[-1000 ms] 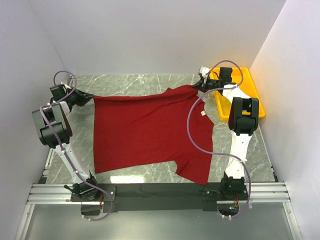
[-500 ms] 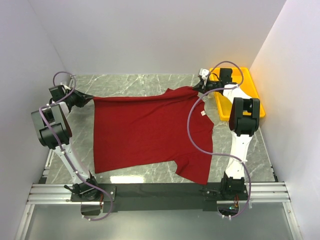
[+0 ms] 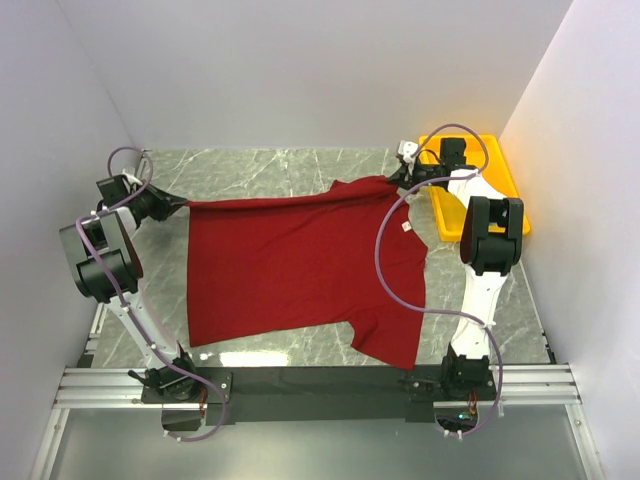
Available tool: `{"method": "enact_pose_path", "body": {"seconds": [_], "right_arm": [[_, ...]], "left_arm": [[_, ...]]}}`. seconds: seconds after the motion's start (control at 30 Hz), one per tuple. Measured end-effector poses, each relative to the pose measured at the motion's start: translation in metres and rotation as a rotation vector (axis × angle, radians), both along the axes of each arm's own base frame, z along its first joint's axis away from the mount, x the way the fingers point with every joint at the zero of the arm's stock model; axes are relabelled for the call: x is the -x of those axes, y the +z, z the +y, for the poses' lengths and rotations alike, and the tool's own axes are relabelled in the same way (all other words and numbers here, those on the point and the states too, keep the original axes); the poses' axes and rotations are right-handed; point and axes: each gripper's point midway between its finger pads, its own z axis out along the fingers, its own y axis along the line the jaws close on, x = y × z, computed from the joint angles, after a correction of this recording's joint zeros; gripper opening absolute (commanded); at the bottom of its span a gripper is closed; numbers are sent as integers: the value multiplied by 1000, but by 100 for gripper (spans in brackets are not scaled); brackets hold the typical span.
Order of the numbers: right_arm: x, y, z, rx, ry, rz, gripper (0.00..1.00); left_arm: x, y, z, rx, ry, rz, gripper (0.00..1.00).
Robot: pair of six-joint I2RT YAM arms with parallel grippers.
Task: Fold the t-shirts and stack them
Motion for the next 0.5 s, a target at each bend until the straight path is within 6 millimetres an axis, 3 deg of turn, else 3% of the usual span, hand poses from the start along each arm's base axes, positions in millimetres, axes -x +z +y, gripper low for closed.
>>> {"method": "enact_pose_path", "body": {"seconds": [0.5], "right_arm": [[1,-15,-11,95,-20,-3,0]], "left_arm": [[22,-24,-6,-28,-51,90,1]]}}
